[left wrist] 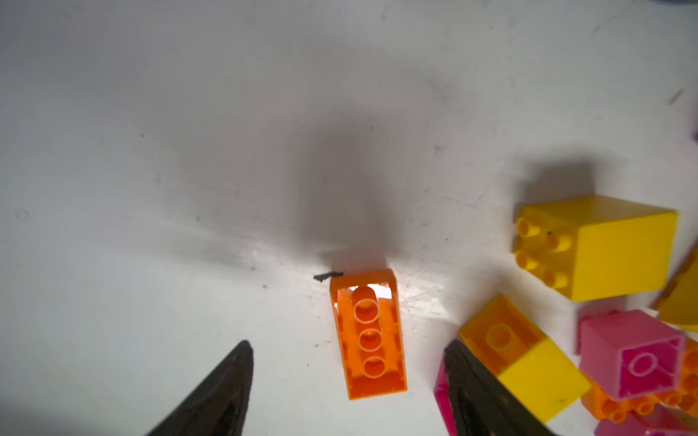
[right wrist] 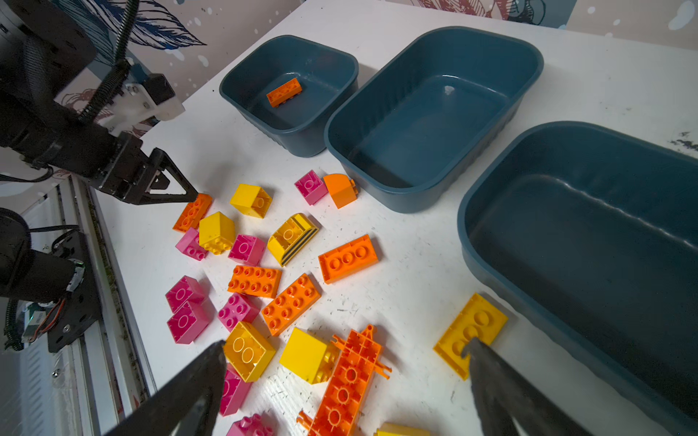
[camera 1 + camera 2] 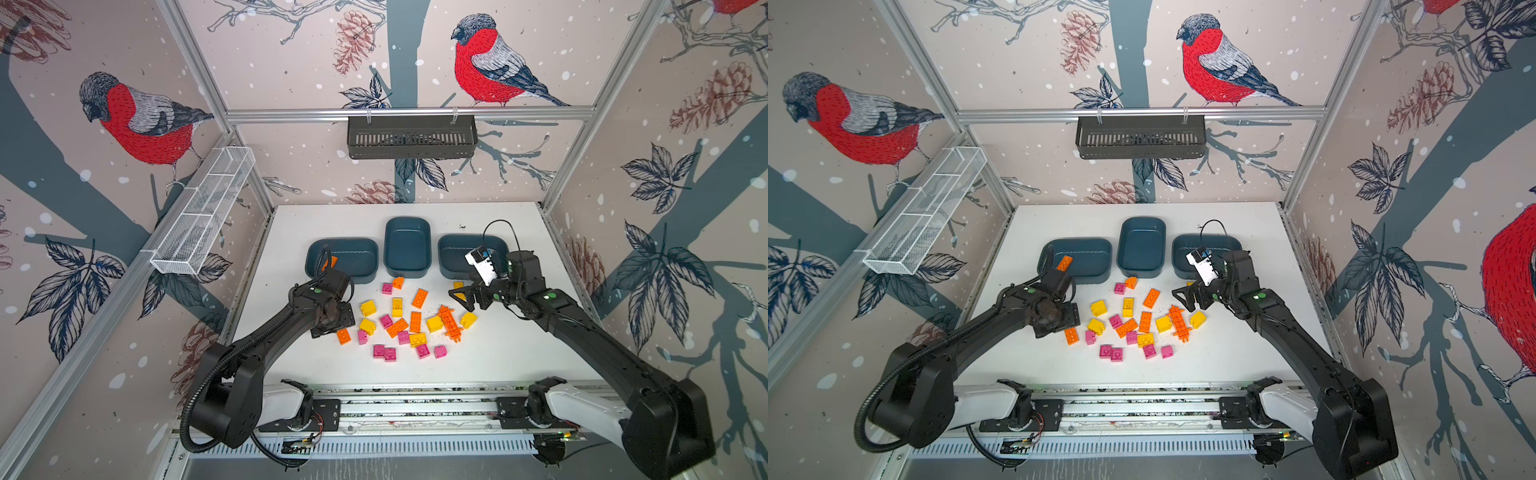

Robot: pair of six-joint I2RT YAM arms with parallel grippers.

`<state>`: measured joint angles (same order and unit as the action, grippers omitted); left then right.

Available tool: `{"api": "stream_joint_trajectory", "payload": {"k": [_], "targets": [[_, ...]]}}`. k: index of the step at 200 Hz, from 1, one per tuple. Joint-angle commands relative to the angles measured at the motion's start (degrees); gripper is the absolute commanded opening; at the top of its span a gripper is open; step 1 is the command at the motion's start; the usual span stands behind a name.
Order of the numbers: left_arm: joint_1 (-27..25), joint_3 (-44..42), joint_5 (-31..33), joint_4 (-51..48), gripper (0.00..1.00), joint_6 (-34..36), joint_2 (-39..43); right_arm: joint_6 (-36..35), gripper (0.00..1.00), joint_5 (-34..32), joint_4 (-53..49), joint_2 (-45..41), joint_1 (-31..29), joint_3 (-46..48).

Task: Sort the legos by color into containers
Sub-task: 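Grasp a second orange brick from the pile with the left gripper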

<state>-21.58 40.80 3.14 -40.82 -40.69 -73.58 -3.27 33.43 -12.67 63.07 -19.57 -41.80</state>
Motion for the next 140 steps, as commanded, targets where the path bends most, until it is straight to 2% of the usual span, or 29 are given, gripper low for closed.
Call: {"api": "stream_joint_trajectory", "payload": {"k": [1,24,72,82,109,140], "targets": [[-0.61,-1.85,-2.49,4.58,0.78,-4.7,0.37,-1.28,0.99,2.27,-1.13,-0.23,-0.44,-0.21],[-1.69,-2.53,-1.28,5.31,0.73,-5.47,-1.61,-1.26,0.99,2.01,-1.58,-0.68,-0.66,-0.08],[-4.14,-2.85,2.81,4.25,0.52,-7.0,-4.21,-1.04,0.99,1.95,-2.25,-1.63,-0.94,0.32],[-4.67,-2.77,3.1,4.04,0.47,-6.95,-4.66,-0.95,0.99,1.9,-2.13,-1.73,-0.97,0.49],[-4.94,-2.77,3.73,4.06,0.23,-6.96,-4.3,-1.12,0.99,1.92,-2.14,-1.38,-0.98,0.42],[-4.87,0.87,5.65,0.23,0.21,-5.62,-3.46,-1.04,0.99,1.38,-1.95,-1.65,-0.94,0.49]]}}
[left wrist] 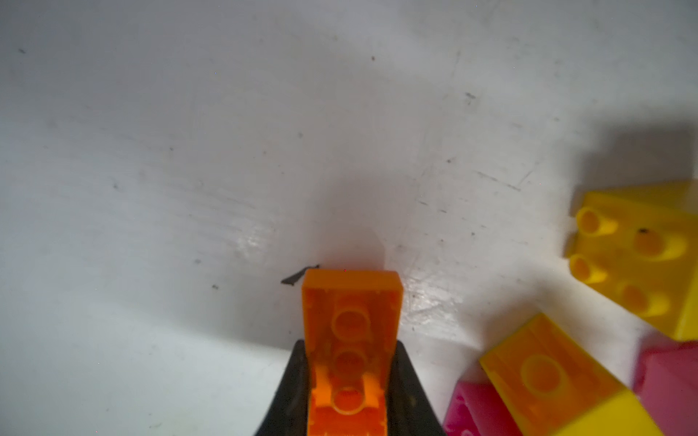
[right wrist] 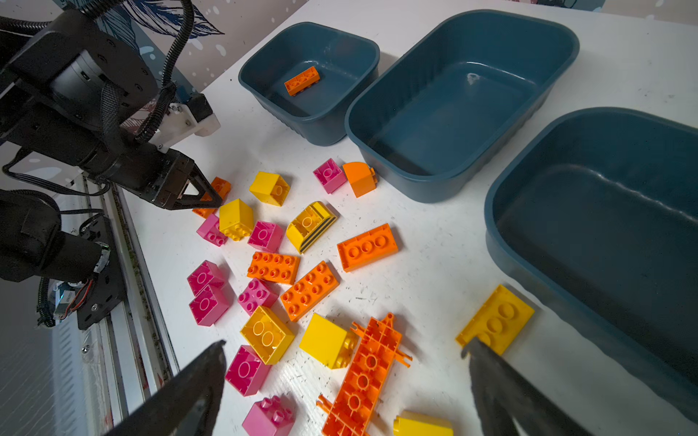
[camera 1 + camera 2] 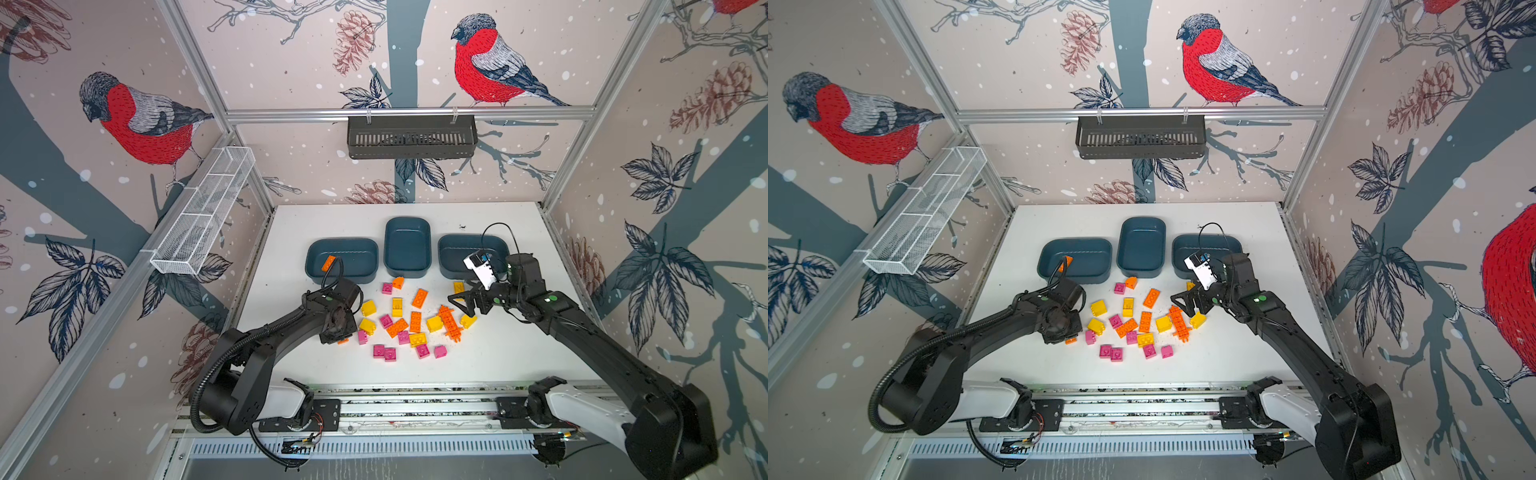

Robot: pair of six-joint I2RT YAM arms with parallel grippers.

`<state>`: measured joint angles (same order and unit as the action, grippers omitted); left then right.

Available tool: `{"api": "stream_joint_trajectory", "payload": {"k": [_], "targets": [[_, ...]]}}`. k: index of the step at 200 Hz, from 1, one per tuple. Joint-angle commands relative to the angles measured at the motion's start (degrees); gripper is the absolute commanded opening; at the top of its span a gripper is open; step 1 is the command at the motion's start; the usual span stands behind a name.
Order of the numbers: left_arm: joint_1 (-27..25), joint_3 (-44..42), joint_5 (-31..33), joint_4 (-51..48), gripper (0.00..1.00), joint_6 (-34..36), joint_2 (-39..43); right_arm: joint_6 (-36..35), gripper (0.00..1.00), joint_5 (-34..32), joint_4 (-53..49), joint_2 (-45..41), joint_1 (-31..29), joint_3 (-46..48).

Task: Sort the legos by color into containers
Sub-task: 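Carry the orange brick to the smallest bin and release it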

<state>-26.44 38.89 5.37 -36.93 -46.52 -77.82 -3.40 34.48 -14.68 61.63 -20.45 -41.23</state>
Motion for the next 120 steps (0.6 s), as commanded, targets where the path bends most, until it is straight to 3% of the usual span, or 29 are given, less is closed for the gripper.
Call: {"api": "stream_joint_trajectory", "payload": {"k": [1,56,120], "targets": [[-0.02,3.03,3.51,-3.85,0.21,0.3,0.81,-0.91,0.99,0.28,0.08,-0.2,-0.09,-0.08],[-0.06,16.37,6.05,-10.32,0.21,5.13,-0.75,-1.52,0.99,-0.18,0.27,0.46,-0.04,-0.86],[-0.01,41.68,6.26,-14.55,0.21,15.57,-13.56,-1.4,0.99,-1.77,0.92,-0.37,0.56,-1.08]]}}
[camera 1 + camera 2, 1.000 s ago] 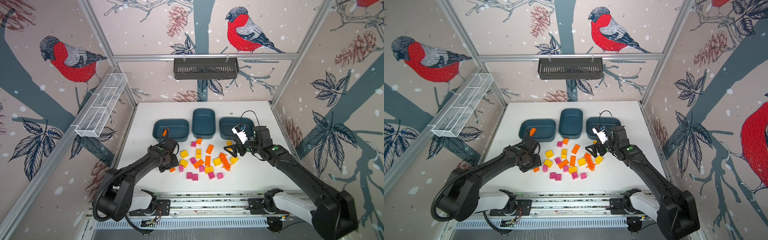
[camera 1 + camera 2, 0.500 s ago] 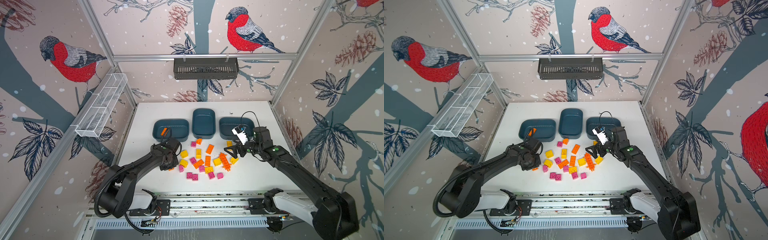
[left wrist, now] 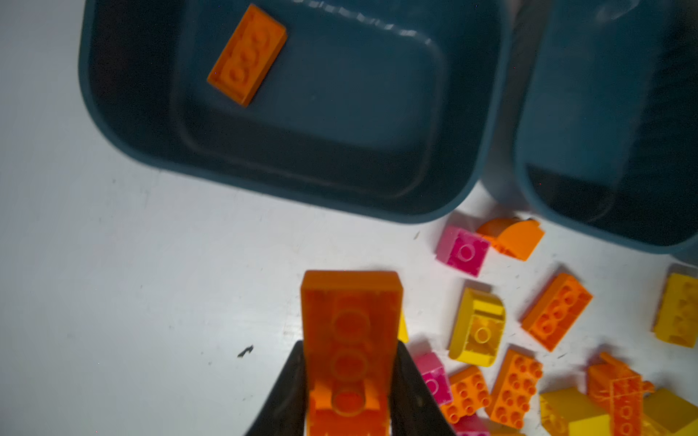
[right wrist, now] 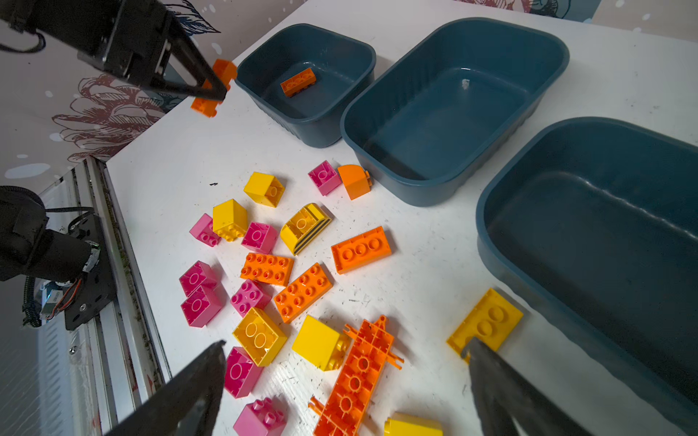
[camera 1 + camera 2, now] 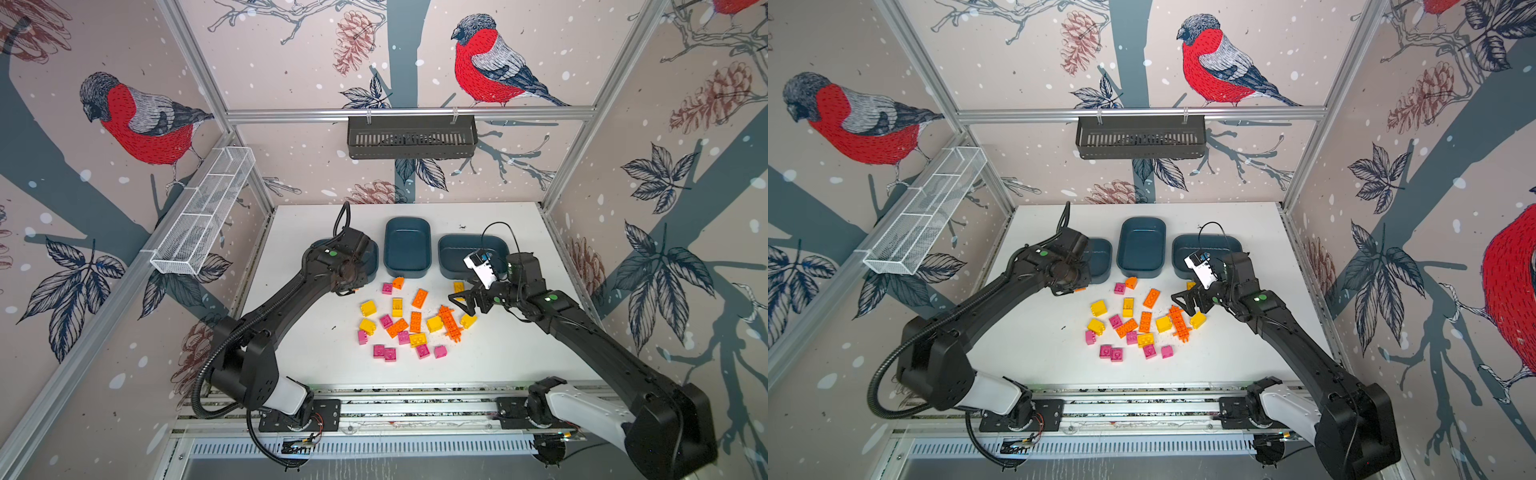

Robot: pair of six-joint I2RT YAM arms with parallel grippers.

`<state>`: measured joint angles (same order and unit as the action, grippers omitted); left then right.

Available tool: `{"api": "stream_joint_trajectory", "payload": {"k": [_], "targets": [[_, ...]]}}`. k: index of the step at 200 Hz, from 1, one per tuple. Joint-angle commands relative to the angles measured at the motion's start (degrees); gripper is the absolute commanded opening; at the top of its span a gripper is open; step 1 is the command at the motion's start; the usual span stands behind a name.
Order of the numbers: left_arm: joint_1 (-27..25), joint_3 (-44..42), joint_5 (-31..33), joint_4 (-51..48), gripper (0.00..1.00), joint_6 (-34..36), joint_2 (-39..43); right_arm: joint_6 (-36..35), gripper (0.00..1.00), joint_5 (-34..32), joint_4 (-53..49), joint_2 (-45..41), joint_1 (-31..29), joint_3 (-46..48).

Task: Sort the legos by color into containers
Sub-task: 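Carry the orange brick to the smallest bin and release it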

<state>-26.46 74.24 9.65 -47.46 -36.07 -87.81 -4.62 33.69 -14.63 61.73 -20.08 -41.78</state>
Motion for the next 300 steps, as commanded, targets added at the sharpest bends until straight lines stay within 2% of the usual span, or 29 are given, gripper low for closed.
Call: {"api": "stream_joint_trajectory", "payload": {"k": [1,40,69,93,122,143,149,160,174,198,225,255,300], "targets": [[0.01,6.53,2.05,-4.07,0.21,5.31,-3.67,-0.19,0.99,-0.99,0.86,-0.52,0.24,-0.56],[2.11,14.35,9.83,-5.03,0.22,11.71,-10.79,-0.38,0.99,-1.49,0.64,-1.31,0.86,-0.2],[7.69,13.41,6.17,2.4,0.24,17.23,-15.01,-0.15,1.0,-1.52,1.03,-1.31,1.09,0.3],[10.27,13.76,6.44,6.71,0.25,21.87,-19.95,0.14,0.99,-1.7,1.19,-1.39,1.25,0.46],[12.89,14.61,4.38,10.45,0.25,23.98,-25.21,0.53,0.99,-1.7,1.96,-1.28,1.26,1.27],[13.19,15.69,3.52,10.68,0.34,25.09,-28.02,0.41,0.99,-1.88,1.72,-1.28,1.29,1.09],[13.21,16.21,3.78,10.2,0.4,25.24,-28.56,0.36,0.99,-1.96,1.63,-1.35,1.32,1.0],[13.23,17.08,4.51,9.31,0.61,25.04,-28.91,0.14,0.99,-2.05,1.41,-1.35,1.39,1.0],[13.33,17.55,4.59,8.47,0.72,24.74,-28.32,0.16,0.99,-2.05,1.19,-1.28,1.51,1.0],[13.19,18.25,2.82,4.15,0.82,24.12,-26.23,-0.02,0.99,-1.97,0.93,-1.29,1.54,1.0],[11.34,14.15,-0.24,2.25,0.86,23.87,-19.24,-0.24,0.99,-1.87,0.94,-1.27,1.76,1.09],[5.88,5.78,-1.28,3.57,0.89,26.75,-9.2,-0.4,0.99,-1.71,0.88,-1.0,1.97,1.09],[0.67,-6.79,-10.73,8.48,0.87,32.75,1.56,-1.46,0.99,-1.47,-0.16,-0.97,2.41,1.0]]}}
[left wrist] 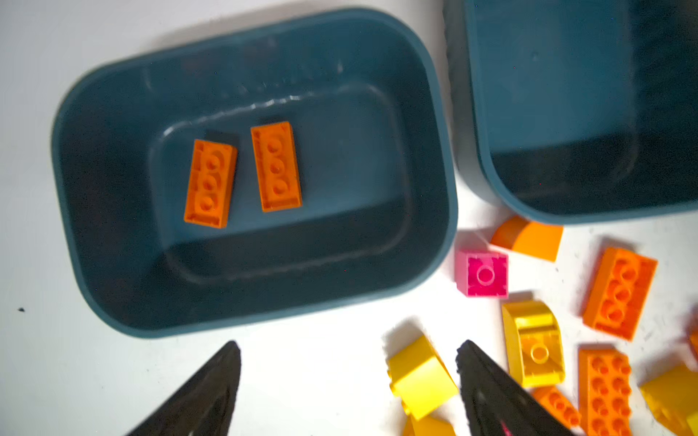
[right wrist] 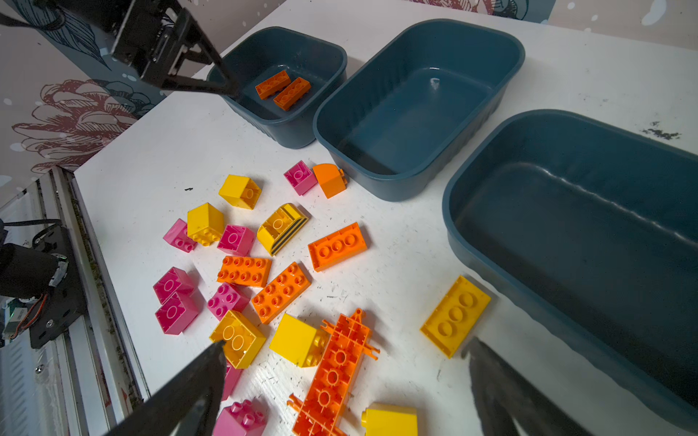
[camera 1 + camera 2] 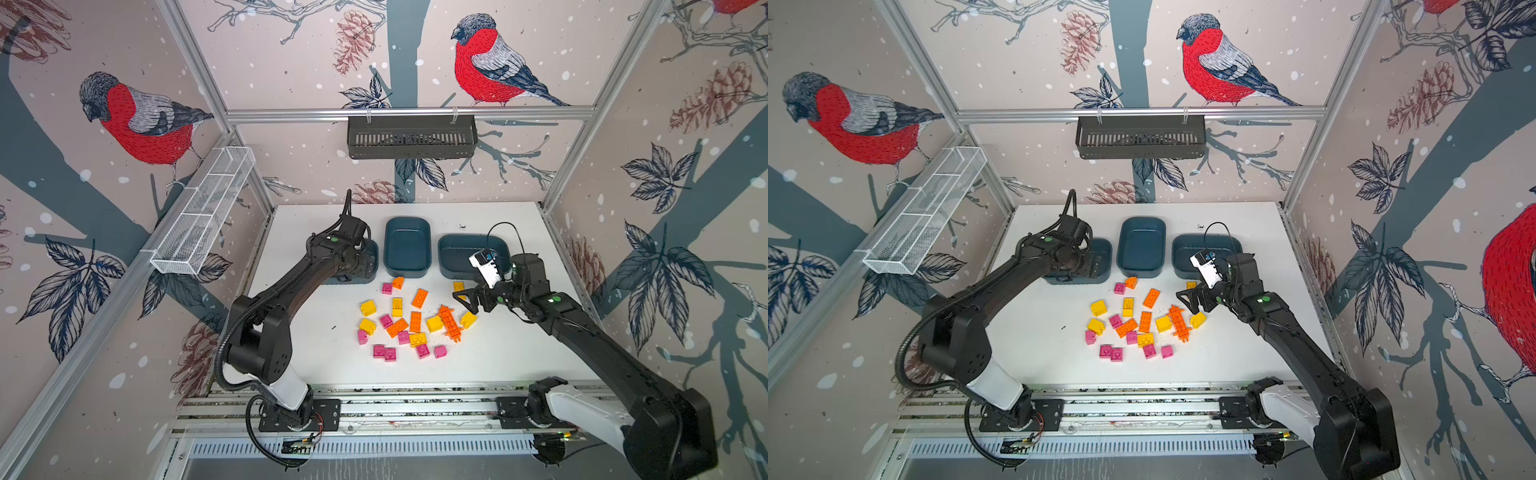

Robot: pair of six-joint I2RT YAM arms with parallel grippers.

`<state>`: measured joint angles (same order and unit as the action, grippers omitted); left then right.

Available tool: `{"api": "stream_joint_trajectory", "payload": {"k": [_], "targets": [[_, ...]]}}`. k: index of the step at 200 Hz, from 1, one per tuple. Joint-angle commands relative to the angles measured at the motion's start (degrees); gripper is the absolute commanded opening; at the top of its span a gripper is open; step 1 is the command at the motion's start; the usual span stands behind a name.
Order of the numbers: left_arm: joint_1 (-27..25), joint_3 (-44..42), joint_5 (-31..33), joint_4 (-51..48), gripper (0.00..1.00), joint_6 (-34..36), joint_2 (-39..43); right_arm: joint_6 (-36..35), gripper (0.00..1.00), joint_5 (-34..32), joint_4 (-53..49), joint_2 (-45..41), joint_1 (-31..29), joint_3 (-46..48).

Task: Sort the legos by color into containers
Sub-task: 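Grasp a yellow square brick from the pile with the left gripper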

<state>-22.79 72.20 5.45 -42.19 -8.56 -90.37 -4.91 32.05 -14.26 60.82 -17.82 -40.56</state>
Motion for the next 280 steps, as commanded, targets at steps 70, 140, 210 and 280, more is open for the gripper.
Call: {"api": "stream_joint_trajectory", "payload": {"k": [70,140,210,280], "targets": [[-7.09,-13.89,-8.98,10.89,0.81,18.45,3.53,-0.76,1.0,0.58,-1.34,-1.3,0.25,0.79],[-7.14,-14.72,-6.86,14.5,0.68,24.28,-3.95,-0.23,0.99,0.64,-1.91,-2.34,0.22,1.18],[-7.18,-17.68,-4.89,14.32,0.56,26.2,-6.61,-0.63,1.0,0.4,-2.92,-2.57,0.25,1.58],[-7.11,-15.34,-7.0,10.67,0.3,25.09,-3.46,-0.72,1.0,0.05,-2.48,-2.81,0.38,1.62]]}}
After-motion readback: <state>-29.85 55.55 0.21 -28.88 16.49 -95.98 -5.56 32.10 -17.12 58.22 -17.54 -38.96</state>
